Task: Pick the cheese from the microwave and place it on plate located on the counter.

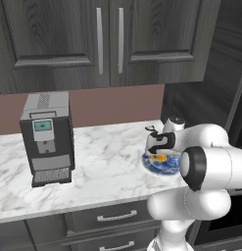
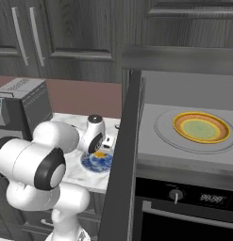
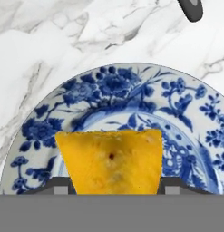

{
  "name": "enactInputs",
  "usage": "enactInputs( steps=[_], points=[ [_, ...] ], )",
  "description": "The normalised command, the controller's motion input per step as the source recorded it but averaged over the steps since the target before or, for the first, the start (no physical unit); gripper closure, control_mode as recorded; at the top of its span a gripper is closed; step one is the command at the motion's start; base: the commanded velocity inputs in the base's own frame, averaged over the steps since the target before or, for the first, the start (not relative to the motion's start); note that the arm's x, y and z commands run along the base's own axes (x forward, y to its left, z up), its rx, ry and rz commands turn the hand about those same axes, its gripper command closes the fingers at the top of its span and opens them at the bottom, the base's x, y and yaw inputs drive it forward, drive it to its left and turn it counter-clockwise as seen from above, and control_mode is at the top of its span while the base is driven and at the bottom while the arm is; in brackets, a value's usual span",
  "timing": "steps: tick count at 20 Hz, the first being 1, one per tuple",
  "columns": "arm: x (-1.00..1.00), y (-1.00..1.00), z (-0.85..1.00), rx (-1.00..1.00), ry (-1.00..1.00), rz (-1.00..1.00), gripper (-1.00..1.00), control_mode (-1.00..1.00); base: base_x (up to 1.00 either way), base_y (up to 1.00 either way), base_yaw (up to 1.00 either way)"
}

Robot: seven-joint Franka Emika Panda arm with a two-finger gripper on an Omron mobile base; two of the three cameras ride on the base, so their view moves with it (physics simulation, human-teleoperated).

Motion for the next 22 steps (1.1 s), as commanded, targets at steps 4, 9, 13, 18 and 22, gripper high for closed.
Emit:
enactInputs(
  steps=[4, 9, 13, 18, 22],
  points=[
    [0.00, 0.00, 0.00, 0.00, 0.00, 0.00, 1.00, -1.00, 0.00, 0.00, 0.00],
    [0.00, 0.00, 0.00, 0.00, 0.00, 0.00, -1.00, -1.00, 0.00, 0.00, 0.00],
    [0.00, 0.00, 0.00, 0.00, 0.00, 0.00, -1.00, -1.00, 0.00, 0.00, 0.00],
    [0.00, 0.00, 0.00, 0.00, 0.00, 0.00, -1.00, -1.00, 0.00, 0.00, 0.00],
    [0.00, 0.00, 0.00, 0.00, 0.00, 0.00, -1.00, -1.00, 0.00, 0.00, 0.00]
  ],
)
